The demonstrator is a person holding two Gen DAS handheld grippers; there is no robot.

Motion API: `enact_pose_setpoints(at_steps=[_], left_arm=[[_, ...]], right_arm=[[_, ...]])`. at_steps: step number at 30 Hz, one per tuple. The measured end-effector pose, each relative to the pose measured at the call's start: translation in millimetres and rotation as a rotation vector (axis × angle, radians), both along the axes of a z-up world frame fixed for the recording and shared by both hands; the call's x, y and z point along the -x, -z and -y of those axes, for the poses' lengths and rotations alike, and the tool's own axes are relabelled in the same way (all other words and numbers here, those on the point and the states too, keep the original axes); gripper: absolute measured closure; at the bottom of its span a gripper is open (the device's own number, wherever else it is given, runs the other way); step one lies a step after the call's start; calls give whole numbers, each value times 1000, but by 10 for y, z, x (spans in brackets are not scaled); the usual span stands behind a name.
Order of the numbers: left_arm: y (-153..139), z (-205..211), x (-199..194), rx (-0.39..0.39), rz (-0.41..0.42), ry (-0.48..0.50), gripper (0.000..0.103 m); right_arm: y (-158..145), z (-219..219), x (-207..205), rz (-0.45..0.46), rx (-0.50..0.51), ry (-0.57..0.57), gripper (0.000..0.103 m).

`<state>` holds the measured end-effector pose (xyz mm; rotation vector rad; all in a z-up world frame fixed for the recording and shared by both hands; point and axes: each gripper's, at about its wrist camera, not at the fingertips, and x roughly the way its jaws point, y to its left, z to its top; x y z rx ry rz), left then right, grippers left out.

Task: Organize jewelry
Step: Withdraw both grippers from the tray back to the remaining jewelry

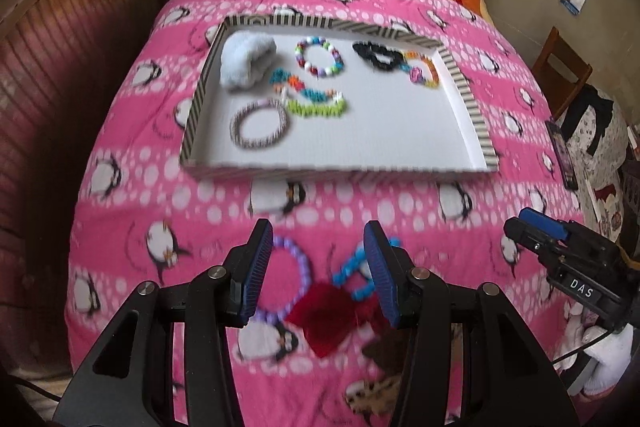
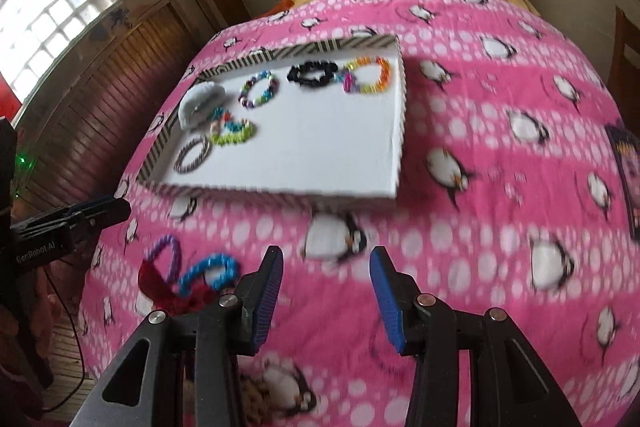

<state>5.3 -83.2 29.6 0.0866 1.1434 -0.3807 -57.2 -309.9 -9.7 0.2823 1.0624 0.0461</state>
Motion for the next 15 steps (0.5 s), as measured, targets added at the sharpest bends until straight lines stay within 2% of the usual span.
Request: enact_pose_setpoints(at_steps=[6, 15], left_arm=[[38, -87, 301, -7, -29, -22, 56], [-10, -133, 622, -6, -18, -46, 56]], right_arm=[[23, 16, 289, -15, 5, -3, 60], [21, 4, 571, -23, 4, -21, 56]])
